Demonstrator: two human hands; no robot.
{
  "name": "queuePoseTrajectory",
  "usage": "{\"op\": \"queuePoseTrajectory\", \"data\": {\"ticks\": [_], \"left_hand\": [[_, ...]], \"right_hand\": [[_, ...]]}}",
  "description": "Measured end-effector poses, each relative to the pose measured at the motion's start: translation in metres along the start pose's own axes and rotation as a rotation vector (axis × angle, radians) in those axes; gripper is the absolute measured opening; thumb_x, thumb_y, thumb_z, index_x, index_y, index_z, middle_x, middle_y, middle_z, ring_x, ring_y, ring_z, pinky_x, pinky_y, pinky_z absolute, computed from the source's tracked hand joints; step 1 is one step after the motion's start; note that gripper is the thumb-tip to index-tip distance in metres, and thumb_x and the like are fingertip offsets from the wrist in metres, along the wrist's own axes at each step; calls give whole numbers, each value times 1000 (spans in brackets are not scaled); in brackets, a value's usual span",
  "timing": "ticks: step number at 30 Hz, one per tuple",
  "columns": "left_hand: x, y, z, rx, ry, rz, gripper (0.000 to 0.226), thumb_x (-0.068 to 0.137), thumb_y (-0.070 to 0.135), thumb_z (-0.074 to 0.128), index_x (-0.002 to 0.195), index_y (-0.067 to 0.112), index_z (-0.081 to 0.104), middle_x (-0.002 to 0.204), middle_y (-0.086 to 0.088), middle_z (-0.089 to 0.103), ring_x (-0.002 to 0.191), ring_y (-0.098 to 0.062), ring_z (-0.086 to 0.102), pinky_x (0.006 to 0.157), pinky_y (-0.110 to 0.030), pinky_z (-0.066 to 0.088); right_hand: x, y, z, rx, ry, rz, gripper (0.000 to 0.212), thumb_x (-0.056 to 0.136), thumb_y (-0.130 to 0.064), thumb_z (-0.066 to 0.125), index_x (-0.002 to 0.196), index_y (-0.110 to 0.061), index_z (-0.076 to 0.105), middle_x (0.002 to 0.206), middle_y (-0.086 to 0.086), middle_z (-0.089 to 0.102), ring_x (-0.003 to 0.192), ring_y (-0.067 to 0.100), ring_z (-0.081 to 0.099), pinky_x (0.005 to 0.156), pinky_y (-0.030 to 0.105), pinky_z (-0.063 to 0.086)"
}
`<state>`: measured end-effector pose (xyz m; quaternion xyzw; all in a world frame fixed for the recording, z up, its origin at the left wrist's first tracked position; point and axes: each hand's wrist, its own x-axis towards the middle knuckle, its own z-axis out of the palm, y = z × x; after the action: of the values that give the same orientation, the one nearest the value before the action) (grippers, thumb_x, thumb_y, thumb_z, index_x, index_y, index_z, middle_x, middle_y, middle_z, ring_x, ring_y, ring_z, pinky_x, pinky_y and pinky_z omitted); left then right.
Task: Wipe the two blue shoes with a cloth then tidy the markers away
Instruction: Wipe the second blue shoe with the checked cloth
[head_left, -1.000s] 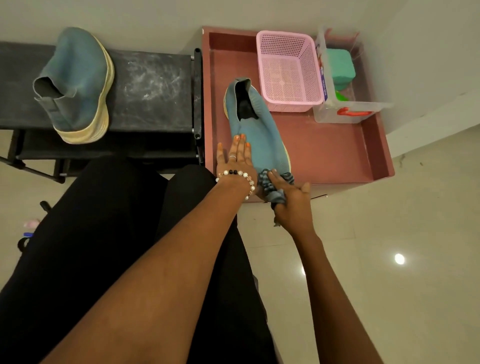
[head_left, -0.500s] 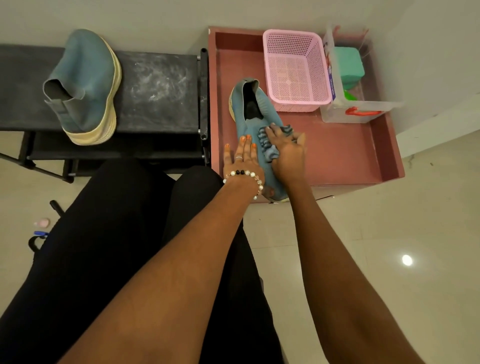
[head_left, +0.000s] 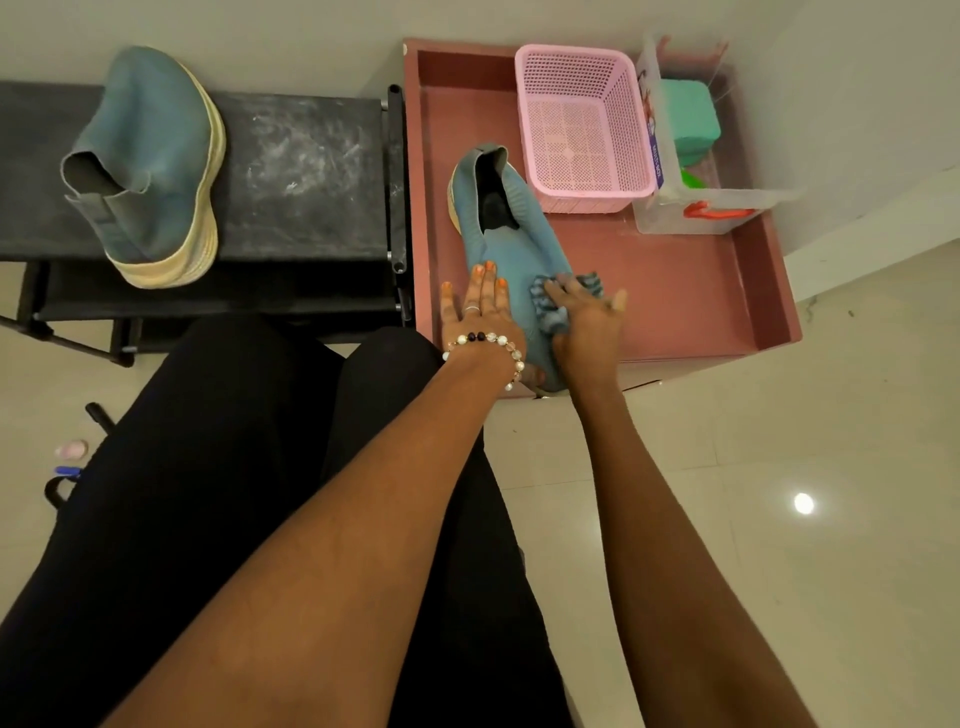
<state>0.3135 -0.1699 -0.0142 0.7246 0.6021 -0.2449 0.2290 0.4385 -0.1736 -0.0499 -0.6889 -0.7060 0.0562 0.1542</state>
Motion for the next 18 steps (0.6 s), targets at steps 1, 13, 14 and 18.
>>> {"op": "queuePoseTrajectory", "data": {"ticks": [1,13,14,18], "left_hand": [[0,0,0,-15,0,1,110,87,66,46,145,6,-25,150,-13,-36,140,-27,-31,111,-58,-14],[-7,2,-1,0,44,-3,66,100,19,23,146,2,-21,151,-15,-34,140,-29,-30,113,-59,-10],[-6,3,-1,1,46,-7,66,101,20,22,146,2,-22,151,-15,-34,140,-29,-30,113,-59,-11],[-4,2,0,-10,20,-18,78,101,34,33,146,3,-23,150,-15,-36,139,-29,-32,112,-60,-12]], "right_hand": [[11,-1,4,-24,-14,16,37,80,-8,47,107,-16,71,117,4,67,79,25,51,69,27,19],[-67,9,-13,94,-72,123,42,78,6,59,114,-15,69,126,-2,61,85,27,39,71,10,19],[-70,12,-15,73,-82,115,41,79,5,59,113,-16,69,126,-2,62,83,27,39,69,11,18],[-36,8,-9,36,-54,40,38,80,-16,43,103,-10,72,116,7,67,76,31,48,67,21,21]]}}
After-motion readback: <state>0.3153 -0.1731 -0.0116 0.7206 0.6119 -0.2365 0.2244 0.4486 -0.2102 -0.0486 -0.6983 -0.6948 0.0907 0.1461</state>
